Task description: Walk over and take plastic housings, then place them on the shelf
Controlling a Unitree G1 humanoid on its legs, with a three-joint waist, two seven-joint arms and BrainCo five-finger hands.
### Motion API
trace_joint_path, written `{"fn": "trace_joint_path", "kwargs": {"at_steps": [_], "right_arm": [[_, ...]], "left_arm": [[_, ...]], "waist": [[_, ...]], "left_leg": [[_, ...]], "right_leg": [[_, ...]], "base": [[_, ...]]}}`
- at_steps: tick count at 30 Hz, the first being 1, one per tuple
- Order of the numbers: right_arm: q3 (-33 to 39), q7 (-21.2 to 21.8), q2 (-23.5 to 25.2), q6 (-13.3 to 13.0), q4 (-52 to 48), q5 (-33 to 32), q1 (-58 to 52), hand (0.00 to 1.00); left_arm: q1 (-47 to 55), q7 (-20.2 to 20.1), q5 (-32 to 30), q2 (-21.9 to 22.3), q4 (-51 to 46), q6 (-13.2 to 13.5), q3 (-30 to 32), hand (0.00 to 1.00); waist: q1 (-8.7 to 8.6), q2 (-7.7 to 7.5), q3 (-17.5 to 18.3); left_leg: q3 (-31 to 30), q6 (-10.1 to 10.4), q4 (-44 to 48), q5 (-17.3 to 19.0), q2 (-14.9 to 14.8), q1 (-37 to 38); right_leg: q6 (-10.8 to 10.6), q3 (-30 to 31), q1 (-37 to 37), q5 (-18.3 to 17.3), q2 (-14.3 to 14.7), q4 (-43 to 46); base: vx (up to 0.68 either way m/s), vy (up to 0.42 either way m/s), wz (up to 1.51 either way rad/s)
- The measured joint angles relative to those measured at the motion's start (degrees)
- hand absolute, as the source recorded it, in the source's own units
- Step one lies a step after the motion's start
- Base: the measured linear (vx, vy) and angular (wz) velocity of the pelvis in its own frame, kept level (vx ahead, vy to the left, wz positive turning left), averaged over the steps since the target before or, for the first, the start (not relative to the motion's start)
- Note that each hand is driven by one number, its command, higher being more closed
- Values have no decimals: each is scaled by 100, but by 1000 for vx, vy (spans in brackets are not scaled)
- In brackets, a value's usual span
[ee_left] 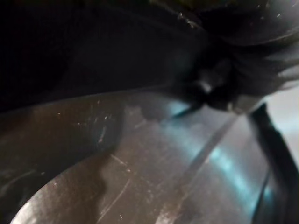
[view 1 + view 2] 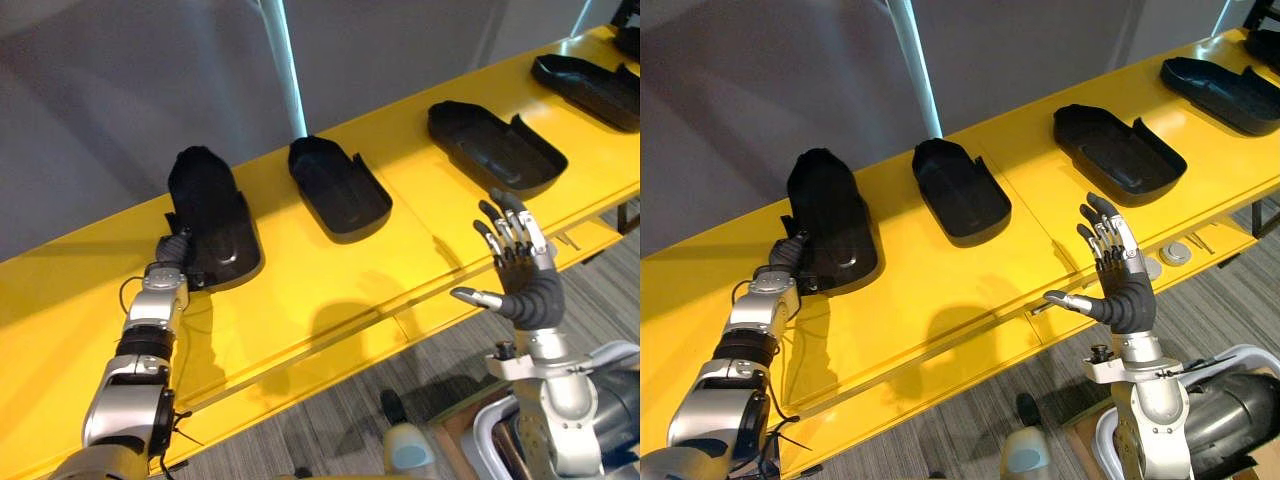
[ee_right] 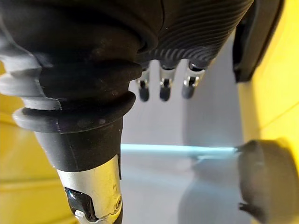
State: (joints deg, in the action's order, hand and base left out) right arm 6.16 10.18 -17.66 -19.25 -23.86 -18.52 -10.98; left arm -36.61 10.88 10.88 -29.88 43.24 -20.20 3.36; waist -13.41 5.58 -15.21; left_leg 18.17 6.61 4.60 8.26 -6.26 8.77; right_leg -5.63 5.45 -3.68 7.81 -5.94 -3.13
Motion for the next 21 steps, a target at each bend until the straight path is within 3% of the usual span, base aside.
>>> {"fn": "trace_joint_path", "kwargs": {"at_steps": [4, 15, 16, 21], "right_arm": [[-62, 9, -8, 68, -5, -101, -2, 0], [-223, -246, -49, 167, -3, -91, 61, 0], [-287, -296, -62, 167, -3, -91, 82, 0], [-401, -403, -69, 169, -3, -88, 158, 0]], "left_arm": [[-7, -74, -8, -170, 122, -138, 34, 100], [-2, -467, -232, -281, 165, -157, 41, 100], [-2, -500, -231, -298, 164, -160, 41, 0], [-2, -494, -219, -355, 114, -151, 38, 0]], "waist": [[7, -48, -29], [80, -26, -53], [85, -26, -56], [102, -44, -129]], "left_leg": [[0, -11, -12, 13, 21, -14], [-238, -15, 8, 14, 92, -114], [-264, -15, 12, 14, 97, -133], [-337, -19, 92, 21, 92, -211]], "right_leg": [[-17, -64, 6, 103, -58, -59], [-113, -310, 97, 228, -178, -137], [-112, -339, 98, 226, -184, -137], [-112, -396, 95, 226, -197, -133]], "base": [[-46, -1, -1], [-24, 5, 11], [-19, -12, 14], [-19, -4, 6]]}}
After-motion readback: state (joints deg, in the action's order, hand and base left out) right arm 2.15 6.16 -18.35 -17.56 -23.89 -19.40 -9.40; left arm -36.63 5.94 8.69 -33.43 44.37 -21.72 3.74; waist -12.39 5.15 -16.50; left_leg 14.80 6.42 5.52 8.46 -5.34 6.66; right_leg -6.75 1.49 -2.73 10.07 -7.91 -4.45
